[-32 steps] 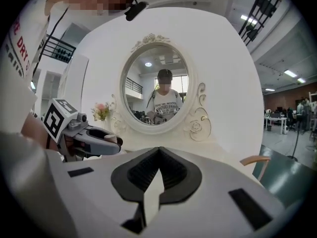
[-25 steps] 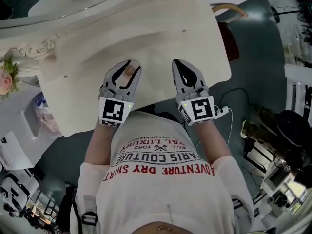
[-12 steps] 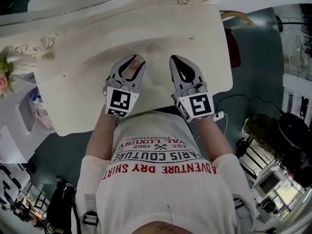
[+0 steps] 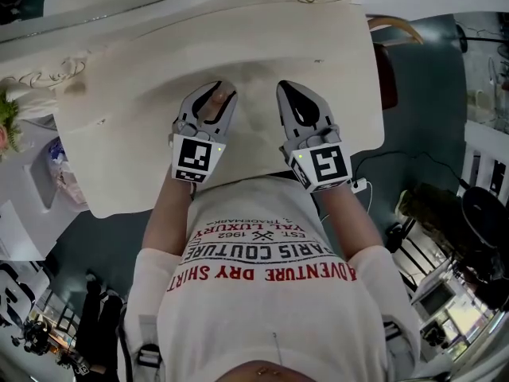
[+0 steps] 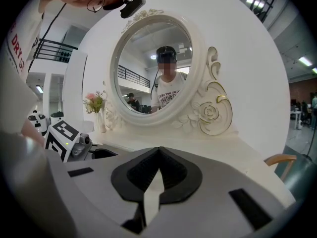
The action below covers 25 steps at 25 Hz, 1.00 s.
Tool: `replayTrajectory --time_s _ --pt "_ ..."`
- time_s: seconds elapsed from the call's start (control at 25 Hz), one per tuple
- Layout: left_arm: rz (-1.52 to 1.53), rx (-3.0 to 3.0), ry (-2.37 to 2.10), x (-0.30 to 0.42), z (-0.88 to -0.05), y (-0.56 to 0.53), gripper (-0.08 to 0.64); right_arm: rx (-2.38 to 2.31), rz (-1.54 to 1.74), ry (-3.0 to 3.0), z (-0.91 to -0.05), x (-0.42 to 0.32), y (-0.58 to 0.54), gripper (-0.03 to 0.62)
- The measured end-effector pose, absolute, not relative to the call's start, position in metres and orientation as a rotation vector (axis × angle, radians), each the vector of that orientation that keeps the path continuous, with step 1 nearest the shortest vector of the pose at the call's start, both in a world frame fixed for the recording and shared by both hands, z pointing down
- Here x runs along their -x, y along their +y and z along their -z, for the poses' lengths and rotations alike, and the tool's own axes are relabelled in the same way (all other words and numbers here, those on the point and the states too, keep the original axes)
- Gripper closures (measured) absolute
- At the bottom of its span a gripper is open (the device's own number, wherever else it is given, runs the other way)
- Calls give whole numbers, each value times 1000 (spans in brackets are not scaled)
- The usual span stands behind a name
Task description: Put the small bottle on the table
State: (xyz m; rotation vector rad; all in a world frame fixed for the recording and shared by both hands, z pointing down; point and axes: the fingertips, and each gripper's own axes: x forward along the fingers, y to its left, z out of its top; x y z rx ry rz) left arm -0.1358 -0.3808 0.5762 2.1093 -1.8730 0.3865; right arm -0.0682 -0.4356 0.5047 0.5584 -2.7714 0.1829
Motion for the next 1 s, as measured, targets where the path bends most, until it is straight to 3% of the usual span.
replayTrajectory --time_s 0.52,0.68,1.0 --pt "-335 -2129 -1857 135 -576 -381 420 -576 -180 -2778 -485 57 -431 593" --pt "-305 -2053 -1913 140 -563 -377 347 -548 -177 -2796 -473 54 -420 593" --pt "-319 -2036 -2043 130 -504 -360 342 -508 -149 -2844 -441 38 -408 592"
